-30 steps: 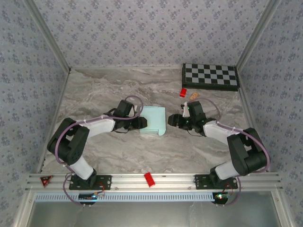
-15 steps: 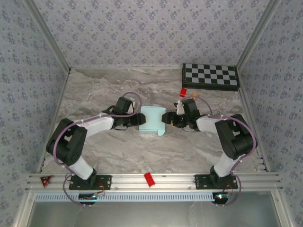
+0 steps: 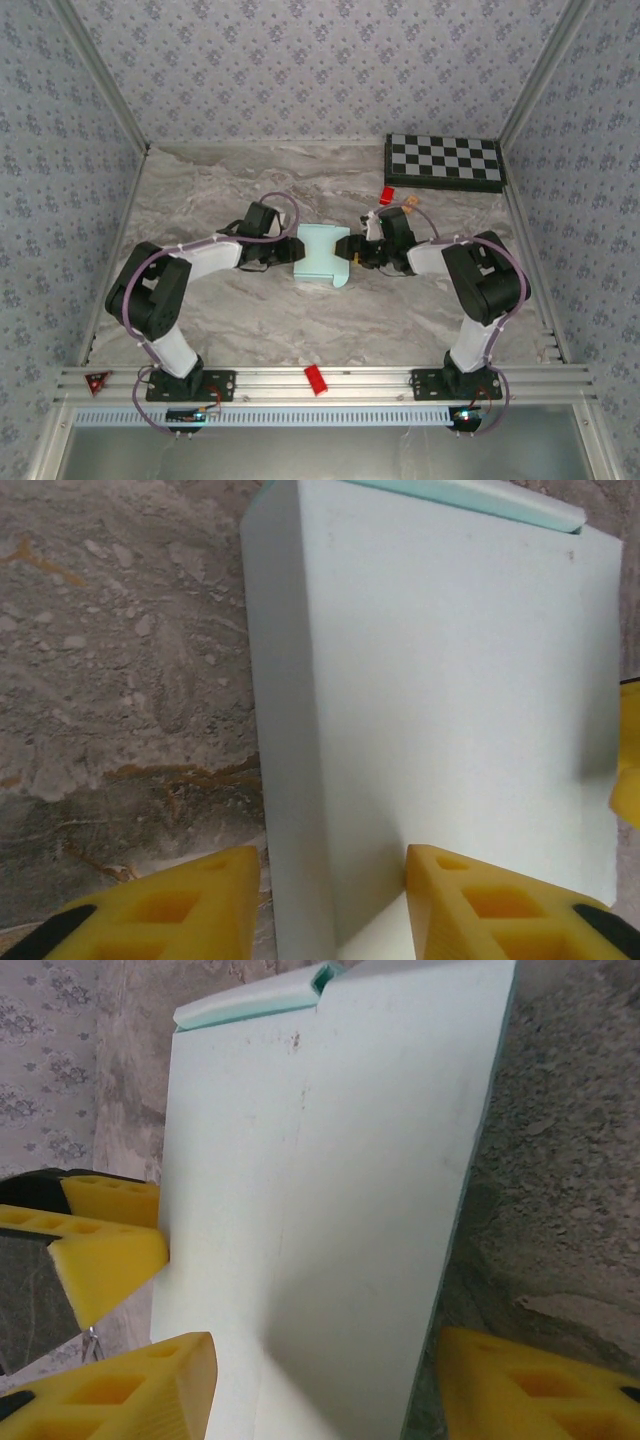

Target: Fold the paper box

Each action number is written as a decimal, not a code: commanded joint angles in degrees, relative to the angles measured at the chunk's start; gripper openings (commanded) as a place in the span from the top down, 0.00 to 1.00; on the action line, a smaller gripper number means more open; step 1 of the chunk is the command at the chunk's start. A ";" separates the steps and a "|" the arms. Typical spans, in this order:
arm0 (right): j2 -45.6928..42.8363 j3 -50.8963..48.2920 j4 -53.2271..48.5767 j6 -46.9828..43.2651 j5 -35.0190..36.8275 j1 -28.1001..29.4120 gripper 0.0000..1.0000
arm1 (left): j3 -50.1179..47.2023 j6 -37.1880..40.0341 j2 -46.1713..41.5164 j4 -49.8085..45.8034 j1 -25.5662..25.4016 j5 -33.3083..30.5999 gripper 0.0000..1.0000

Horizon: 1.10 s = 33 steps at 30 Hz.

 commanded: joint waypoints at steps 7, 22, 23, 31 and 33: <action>2.61 2.39 3.48 2.02 -3.38 0.95 0.41 | 1.25 0.49 2.46 0.93 0.61 1.92 0.64; -6.32 0.88 2.60 0.86 -0.76 1.75 0.43 | 0.74 -0.37 4.29 6.39 0.37 8.60 0.58; -7.02 0.81 2.31 0.65 -0.60 1.80 0.43 | 0.81 -0.53 4.31 6.87 0.17 9.02 0.57; -11.44 2.30 -2.31 -1.05 0.61 2.74 0.43 | 1.31 -1.69 5.60 9.44 -0.53 9.89 0.53; -11.77 2.94 -3.76 -1.64 0.85 3.28 0.43 | 1.50 -1.79 5.80 9.52 -0.58 9.26 0.52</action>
